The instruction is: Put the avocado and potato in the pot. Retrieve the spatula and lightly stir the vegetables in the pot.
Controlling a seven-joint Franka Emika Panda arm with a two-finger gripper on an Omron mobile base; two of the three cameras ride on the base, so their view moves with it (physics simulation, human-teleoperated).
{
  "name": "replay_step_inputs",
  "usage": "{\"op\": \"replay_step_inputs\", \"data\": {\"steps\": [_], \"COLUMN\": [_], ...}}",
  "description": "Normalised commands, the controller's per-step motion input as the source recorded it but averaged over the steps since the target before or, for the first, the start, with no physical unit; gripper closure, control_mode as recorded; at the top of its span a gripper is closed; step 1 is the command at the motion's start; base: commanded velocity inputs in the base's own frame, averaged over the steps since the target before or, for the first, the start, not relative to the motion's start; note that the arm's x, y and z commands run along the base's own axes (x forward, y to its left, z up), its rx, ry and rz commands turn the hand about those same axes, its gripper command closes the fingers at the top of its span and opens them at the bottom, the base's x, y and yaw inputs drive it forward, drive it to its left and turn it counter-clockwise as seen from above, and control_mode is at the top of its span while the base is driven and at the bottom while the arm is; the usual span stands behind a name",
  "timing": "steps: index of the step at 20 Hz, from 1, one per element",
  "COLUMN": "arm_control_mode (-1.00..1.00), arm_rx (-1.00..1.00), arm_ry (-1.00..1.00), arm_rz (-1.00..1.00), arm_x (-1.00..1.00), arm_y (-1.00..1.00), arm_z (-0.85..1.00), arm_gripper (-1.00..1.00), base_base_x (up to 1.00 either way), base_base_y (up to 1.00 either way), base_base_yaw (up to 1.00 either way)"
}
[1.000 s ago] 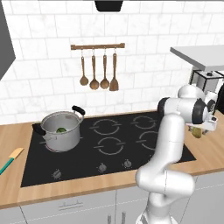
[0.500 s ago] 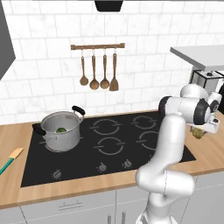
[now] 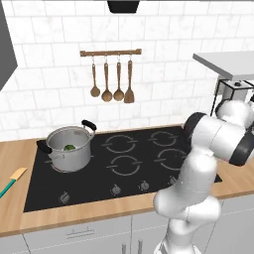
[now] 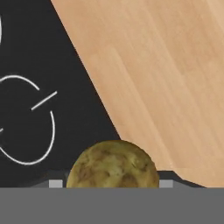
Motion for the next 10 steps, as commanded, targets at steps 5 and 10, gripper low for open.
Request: {"op": "replay_step_inputs", "data": {"steps": [5,10], "arm_control_mode": [-1.0,-1.0], "arm_rx": [0.0,0.0], "arm_ry": [0.01,0.0], "arm_rz": [0.0,0.04], "arm_x": [-0.2,0.06], "arm_y": [1.0,1.0], "arm_z": [0.91,0.63], "arm_gripper": [1.0,1.0], "base_base_x": [0.0,0.0], "base_base_y": [0.0,0.0], "base_base_yaw": [0.0,0.0]}}
